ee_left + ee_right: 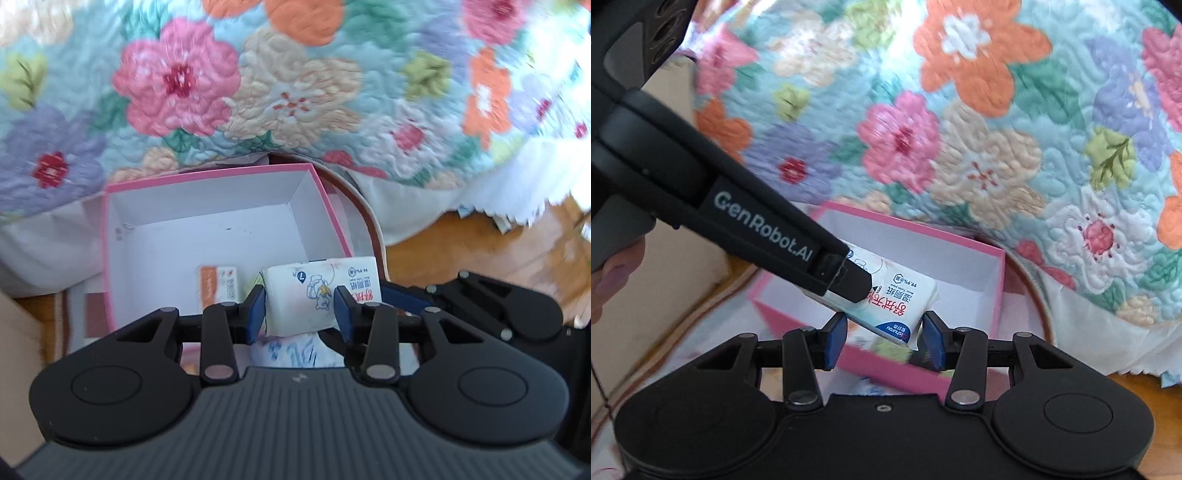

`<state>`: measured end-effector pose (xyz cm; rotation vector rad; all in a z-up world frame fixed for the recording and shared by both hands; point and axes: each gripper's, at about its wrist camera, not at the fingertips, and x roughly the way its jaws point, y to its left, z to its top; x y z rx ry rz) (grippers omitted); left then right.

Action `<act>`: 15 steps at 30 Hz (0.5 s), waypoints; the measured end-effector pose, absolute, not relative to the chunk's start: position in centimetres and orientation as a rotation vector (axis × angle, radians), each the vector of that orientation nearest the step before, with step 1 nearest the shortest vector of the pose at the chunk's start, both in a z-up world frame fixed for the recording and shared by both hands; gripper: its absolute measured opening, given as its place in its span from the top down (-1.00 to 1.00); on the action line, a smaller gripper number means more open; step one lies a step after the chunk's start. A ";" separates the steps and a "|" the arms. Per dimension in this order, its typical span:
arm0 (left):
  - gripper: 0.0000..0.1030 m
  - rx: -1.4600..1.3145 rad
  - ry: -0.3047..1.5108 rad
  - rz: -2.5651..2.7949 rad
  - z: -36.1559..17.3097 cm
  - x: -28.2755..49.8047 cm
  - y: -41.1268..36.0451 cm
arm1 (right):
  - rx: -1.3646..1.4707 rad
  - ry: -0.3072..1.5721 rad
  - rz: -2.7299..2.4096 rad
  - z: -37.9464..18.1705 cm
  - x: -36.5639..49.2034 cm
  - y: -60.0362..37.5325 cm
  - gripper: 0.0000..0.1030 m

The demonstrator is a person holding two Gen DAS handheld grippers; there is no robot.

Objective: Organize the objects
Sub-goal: 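Carry the wet-wipes pack into the pink box and open both grippers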

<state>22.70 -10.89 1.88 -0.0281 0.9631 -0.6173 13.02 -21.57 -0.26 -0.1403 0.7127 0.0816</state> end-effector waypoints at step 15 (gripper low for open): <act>0.24 -0.169 1.111 -0.584 -9.8 33.4 -15.2 | -0.139 0.955 -0.004 -8.8 24.6 -25.3 0.03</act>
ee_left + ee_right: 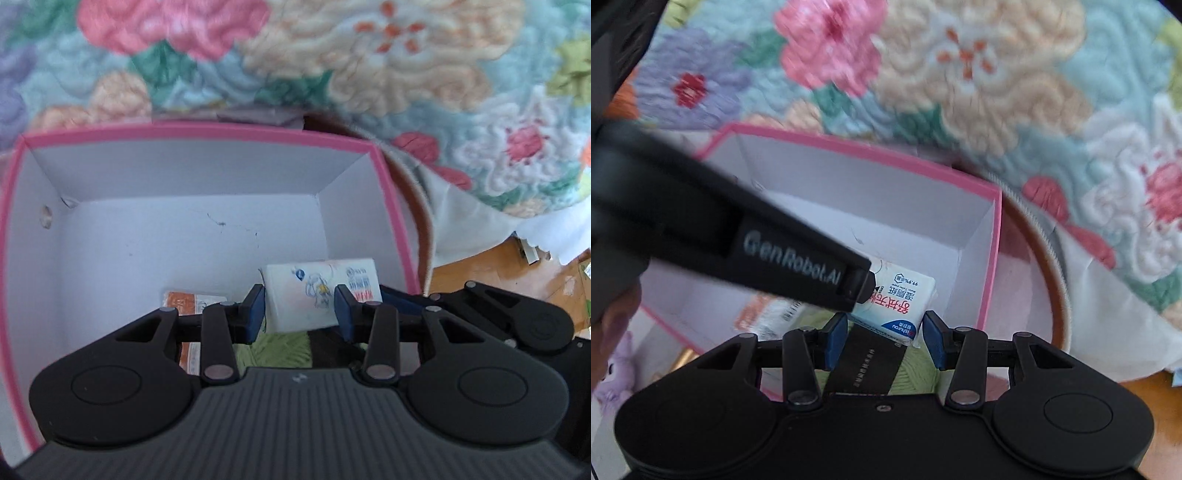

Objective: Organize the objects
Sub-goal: 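Carry the wet-wipes pack into the pink box and open both grippers, then withdraw both grippers from the pink box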

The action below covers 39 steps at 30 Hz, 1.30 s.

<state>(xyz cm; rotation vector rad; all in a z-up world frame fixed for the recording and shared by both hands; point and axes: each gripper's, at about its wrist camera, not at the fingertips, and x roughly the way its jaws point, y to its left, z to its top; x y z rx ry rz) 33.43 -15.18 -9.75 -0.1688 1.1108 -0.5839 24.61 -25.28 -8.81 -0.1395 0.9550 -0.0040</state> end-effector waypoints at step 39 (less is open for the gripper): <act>-0.18 0.080 0.966 -0.567 7.0 17.4 -4.5 | -0.148 0.715 0.272 8.4 4.6 -21.9 -0.33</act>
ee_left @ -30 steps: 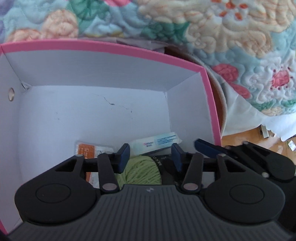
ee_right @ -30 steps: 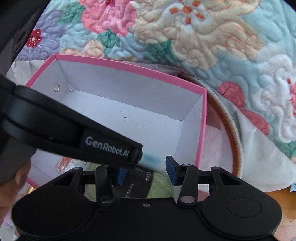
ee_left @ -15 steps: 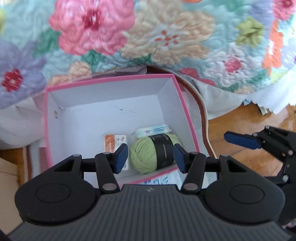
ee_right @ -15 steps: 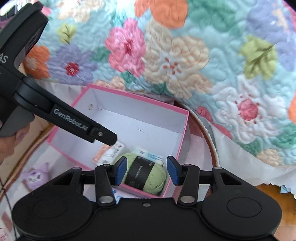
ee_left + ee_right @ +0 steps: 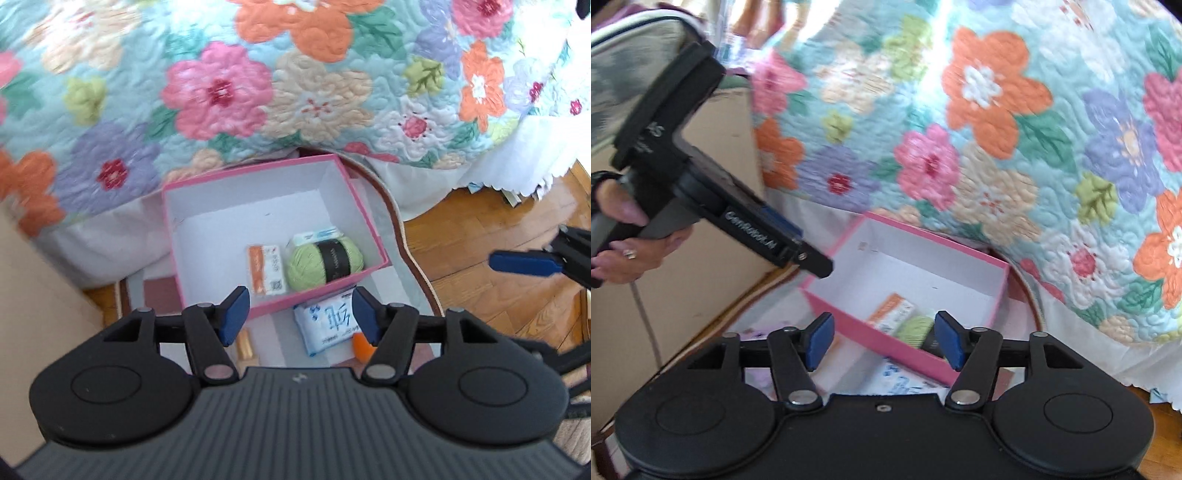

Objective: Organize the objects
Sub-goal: 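Withdraw both grippers from the pink box, then move both grippers toward the purple plush toy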

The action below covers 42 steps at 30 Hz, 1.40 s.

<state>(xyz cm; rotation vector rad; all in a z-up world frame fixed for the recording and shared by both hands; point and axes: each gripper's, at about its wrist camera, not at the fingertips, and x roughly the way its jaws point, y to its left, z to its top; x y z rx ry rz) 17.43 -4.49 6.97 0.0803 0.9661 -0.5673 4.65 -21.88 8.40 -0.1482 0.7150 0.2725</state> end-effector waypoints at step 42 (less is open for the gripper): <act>-0.34 -0.286 1.157 -0.330 -15.2 13.6 8.5 | -0.084 0.898 0.589 -15.2 11.3 -7.1 -0.50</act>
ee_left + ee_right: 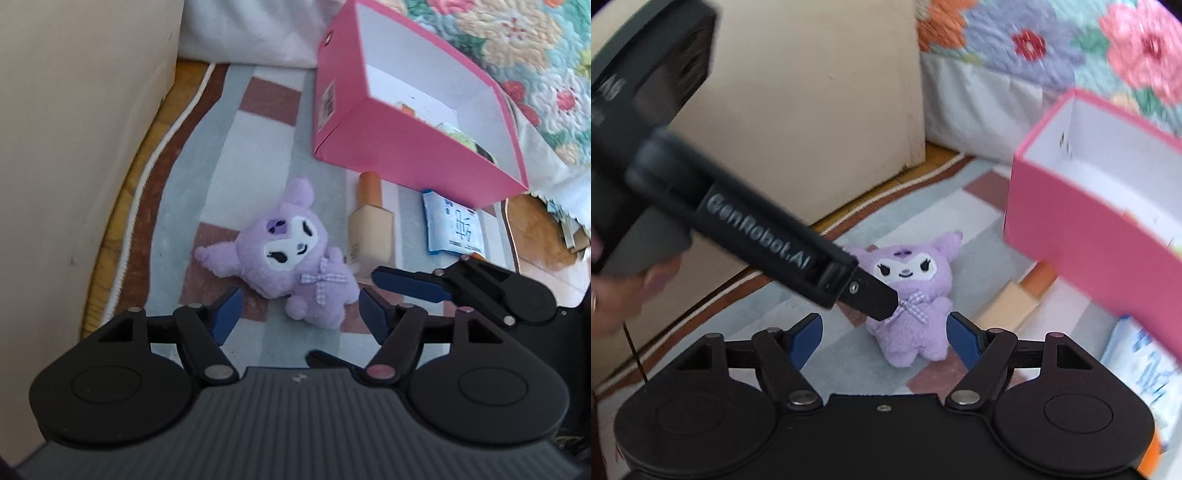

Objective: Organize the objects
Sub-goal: 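Move both grippers toward the purple plush toy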

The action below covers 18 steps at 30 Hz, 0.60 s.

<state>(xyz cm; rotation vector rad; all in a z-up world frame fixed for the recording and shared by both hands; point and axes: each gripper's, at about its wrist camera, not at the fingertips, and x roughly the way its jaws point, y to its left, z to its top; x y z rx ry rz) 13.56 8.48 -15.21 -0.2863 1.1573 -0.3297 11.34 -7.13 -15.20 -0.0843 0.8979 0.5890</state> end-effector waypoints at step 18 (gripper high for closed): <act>0.45 -0.523 1.104 -0.324 -18.8 13.8 8.9 | -0.107 0.888 0.423 -17.5 11.2 -6.1 0.07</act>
